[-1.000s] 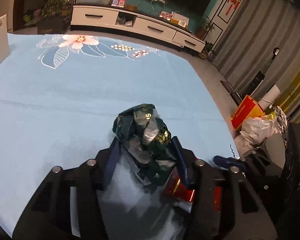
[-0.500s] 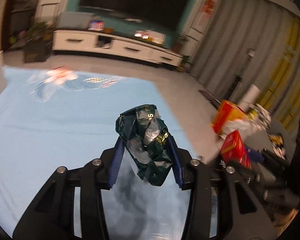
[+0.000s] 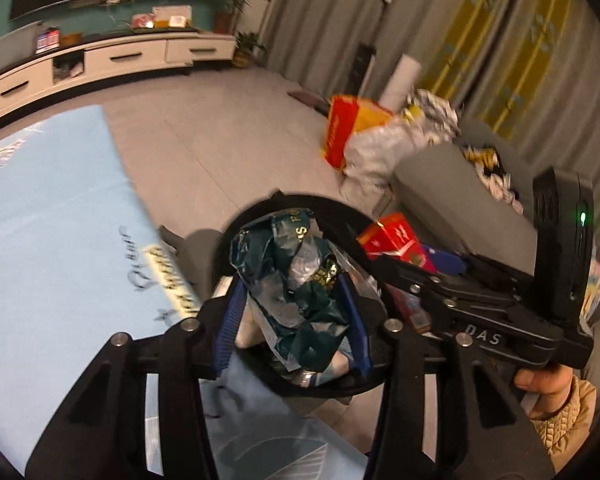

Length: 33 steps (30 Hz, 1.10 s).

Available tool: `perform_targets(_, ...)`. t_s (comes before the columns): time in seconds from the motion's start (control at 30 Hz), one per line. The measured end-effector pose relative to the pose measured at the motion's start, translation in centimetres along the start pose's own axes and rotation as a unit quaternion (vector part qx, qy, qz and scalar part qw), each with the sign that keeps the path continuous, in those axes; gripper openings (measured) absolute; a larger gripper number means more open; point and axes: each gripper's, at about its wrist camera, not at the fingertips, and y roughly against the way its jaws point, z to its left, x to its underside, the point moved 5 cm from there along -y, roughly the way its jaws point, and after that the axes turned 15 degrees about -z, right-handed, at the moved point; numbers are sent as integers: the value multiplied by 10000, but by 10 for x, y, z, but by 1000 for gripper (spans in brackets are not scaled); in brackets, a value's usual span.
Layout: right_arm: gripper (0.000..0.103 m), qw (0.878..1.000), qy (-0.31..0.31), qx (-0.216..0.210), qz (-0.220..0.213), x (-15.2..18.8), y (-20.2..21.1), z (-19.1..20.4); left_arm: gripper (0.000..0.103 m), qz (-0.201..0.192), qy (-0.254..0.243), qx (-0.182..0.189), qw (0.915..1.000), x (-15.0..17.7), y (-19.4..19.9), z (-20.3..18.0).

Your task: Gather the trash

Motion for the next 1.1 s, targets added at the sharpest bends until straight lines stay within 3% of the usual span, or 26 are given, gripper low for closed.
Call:
perform_targets(0.07, 66, 10000, -58, 47, 50, 5, -4, -6, 62, 115, -33, -48, 9999, 6, -9, -4)
perform_targets(0.13, 79, 9998, -178, 84, 61, 3, -5, -10, 75, 176, -29, -109, 9998, 7, -14, -4)
perform_targets(0.2, 80, 9996, -256, 137, -4, 0, 5, -13, 81, 175, -83, -148, 9997, 7, -10, -6)
perform_targets(0.27, 84, 9993, -218, 276, -84, -9, 16, -15, 98, 109, -163, -304, 9993, 1, 0, -7)
perform_targets(0.4, 100, 9973, -288, 617, -290, -29, 63, -10, 100, -46, -233, -785, 9966, -18, 36, -9)
perform_targets(0.63, 100, 9963, -238, 823, -51, -43, 140, 25, 100, -245, -278, -1686, 9850, -54, 129, -17)
perform_targets(0.73, 100, 9979, -195, 609, -50, -43, 161, 42, 100, -370, -227, -1659, 9852, -58, 163, -23)
perform_targets(0.87, 100, 9984, -53, 552, -120, -41, 184, 60, 100, -533, -384, -1891, 9798, -58, 200, -34)
perform_targets(1.1, 100, 9982, 33, 577, -157, -37, 201, 69, 100, -607, -438, -2007, 9768, -53, 231, -44)
